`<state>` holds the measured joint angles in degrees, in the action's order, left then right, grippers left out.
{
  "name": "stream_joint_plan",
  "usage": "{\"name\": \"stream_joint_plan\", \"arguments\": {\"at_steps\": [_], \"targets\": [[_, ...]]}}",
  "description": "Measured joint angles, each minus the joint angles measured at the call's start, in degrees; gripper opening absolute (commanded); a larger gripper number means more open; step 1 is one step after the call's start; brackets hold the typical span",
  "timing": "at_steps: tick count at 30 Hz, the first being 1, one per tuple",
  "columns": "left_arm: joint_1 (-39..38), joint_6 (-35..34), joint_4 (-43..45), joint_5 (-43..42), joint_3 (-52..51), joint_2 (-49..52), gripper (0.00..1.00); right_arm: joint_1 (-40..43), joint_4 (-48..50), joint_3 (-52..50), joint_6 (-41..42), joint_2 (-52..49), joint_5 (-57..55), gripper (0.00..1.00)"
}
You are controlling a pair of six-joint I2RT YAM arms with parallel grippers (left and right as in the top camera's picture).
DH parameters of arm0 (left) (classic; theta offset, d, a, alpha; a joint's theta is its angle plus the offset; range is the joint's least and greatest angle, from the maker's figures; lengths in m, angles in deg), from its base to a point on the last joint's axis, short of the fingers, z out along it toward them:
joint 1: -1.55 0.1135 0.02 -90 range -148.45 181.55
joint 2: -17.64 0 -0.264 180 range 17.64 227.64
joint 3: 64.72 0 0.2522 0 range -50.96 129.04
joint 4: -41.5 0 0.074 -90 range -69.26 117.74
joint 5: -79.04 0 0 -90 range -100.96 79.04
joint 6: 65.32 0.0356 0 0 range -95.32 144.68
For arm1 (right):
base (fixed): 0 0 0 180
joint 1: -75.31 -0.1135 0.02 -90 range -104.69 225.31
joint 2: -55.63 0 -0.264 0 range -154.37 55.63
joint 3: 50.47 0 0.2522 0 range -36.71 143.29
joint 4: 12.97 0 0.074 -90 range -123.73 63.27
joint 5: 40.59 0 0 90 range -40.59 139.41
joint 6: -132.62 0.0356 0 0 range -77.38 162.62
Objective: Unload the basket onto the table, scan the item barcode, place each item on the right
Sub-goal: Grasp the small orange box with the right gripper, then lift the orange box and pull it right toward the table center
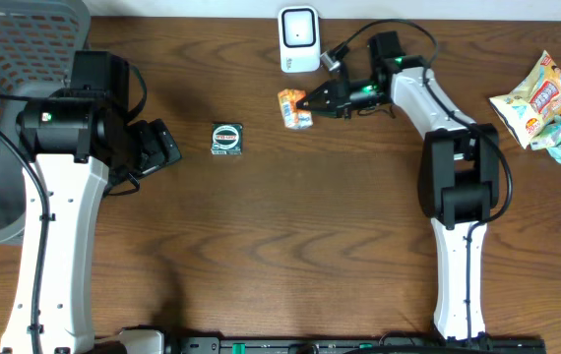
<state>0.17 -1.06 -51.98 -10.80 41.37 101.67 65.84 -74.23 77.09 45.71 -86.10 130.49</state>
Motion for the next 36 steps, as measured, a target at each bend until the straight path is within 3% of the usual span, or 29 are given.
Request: {"name": "stream_joint_plan", "arguments": {"at_steps": [7, 16, 19, 24, 36], "targets": [[0.0, 0.0, 0.0, 0.0, 0.0, 0.0, 0.98, 3.85, -2.64, 0.02, -3.63, 0.0, 2.03, 0.01], [0.0, 0.0, 0.0, 0.0, 0.0, 0.0, 0.98, 4.37, -17.09, -0.13, -6.73, -0.07, -30.12, 0.01], [0.0, 0.0, 0.0, 0.0, 0.0, 0.0, 0.98, 3.87, -18.29, -0.13, -7.39, -0.07, -36.02, 0.08], [0.0, 0.0, 0.0, 0.0, 0.0, 0.0, 0.98, 3.61, -19.45, -0.11, -8.26, -0.07, -40.74, 0.35], [0.0, 0.0, 0.0, 0.0, 0.0, 0.0, 0.98, 3.15, -28.68, 7.08, -8.59, 0.04, -50.03, 0.43]]}}
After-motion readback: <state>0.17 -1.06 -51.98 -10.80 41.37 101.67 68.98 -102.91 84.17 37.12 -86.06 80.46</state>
